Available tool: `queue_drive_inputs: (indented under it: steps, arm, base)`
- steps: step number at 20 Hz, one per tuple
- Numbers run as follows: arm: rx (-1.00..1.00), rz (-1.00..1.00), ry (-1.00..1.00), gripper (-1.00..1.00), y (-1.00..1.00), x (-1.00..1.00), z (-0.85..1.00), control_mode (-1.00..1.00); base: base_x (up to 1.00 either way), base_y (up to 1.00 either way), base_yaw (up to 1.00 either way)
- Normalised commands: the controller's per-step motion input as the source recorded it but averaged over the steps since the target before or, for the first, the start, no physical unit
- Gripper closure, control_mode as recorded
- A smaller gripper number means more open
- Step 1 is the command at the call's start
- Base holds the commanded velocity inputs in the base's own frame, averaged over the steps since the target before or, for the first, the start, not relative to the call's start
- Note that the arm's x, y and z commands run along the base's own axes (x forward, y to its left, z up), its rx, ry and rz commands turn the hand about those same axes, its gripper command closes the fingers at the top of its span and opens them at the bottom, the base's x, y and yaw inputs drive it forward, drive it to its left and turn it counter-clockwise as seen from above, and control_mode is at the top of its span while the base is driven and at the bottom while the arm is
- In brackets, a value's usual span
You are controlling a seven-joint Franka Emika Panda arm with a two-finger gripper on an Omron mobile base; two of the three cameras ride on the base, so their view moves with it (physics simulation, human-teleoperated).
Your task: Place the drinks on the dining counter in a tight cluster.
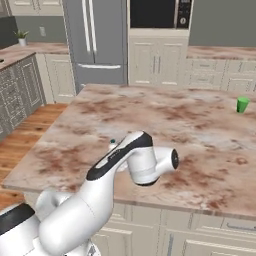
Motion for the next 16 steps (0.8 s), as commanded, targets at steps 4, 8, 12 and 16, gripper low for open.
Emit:
queue_drive_inputs:
  steps: [4, 8, 12, 16]
  arm:
    - [0.0, 0.0, 0.0, -1.0, 0.0, 0.0, 0.0, 1.0]
    - [0.0, 0.0, 0.0, -1.0, 0.0, 0.0, 0.0, 1.0]
    - [0.0, 0.0, 0.0, -1.0, 0.0, 0.0, 0.0, 1.0]
    - [0.0, 0.0, 0.0, -1.0, 0.0, 0.0, 0.0, 1.0]
  base:
    - [-0.66, 0.16, 0.32]
    - [-0.28, 0.28, 0.8]
    - [-0.1, 0.22, 0.99]
    - [-0.1, 0.23, 0.98]
